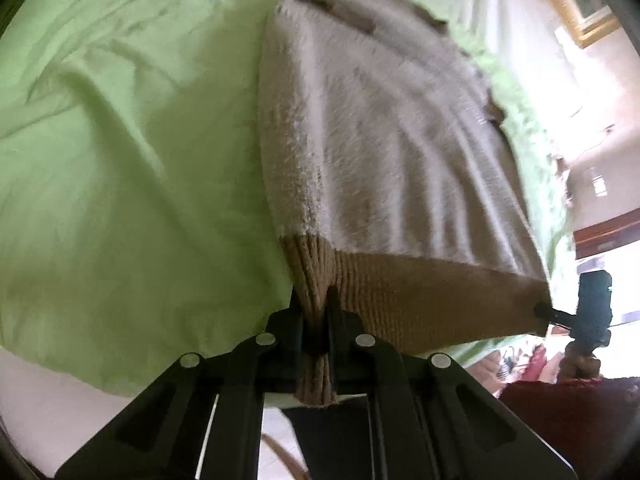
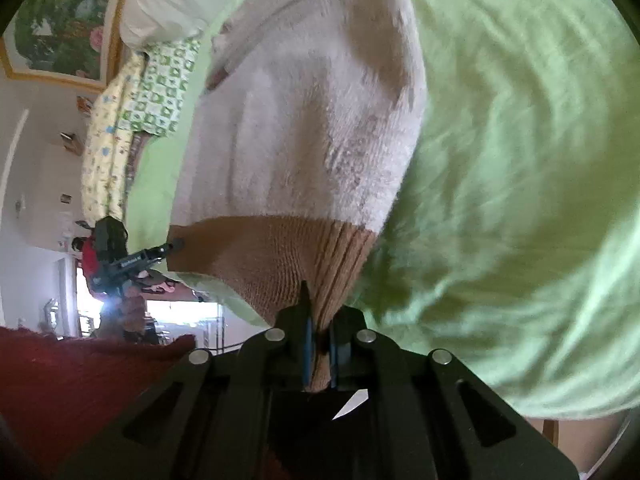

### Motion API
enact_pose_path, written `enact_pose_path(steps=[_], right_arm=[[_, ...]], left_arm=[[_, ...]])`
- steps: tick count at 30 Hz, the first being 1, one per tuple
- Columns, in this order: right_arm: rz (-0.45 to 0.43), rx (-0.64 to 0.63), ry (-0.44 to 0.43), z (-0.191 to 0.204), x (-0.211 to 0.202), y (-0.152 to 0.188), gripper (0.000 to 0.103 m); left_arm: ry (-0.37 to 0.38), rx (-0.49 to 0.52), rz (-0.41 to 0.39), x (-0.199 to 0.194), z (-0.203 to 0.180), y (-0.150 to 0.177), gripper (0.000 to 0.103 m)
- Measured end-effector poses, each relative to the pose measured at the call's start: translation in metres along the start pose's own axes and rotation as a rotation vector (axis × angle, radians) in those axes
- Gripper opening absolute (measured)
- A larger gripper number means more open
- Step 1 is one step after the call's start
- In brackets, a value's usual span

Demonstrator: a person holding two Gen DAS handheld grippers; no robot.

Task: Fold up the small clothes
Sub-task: 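Lift the hem with both grippers and fold it toward the collar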

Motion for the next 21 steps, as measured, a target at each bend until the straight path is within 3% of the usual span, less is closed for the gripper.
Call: enact_pose_path(steps=[5, 10, 15, 21], right_arm=[[-0.002, 0.001, -0.008, -0.001, -0.013, 0.003, 0.007], [-0.038, 0.034, -0.051, 0.005, -0.019, -0.009, 0.007], [-0.139, 0.015, -0.120, 0.024, -0.041, -0.047, 0.007], [-0.307, -0.017, -0.175, 0.048, -0.066, -0.123, 0.007]], left_arm=[[0.059, -0.041, -0.017, -0.004, -0.012, 0.005, 0.006], [0.115, -0.061, -0.080, -0.030, -0.023, -0.013, 0.006], [0.176, -0.043, -0.176, -0.064, -0.045, -0.056, 0.006], [0.251, -0.020, -0.316, -0.090, -0.071, -0.137, 0.006]])
Point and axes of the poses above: each gripper's, at about its wrist camera, not at the fingertips, and x roughly the way its jaws point, z to its left, y to its underside, the point moved 8 cm from there along x, roughly the way its jaws point, and after that the axes turned 4 degrees about -x, right-handed, at the moved point
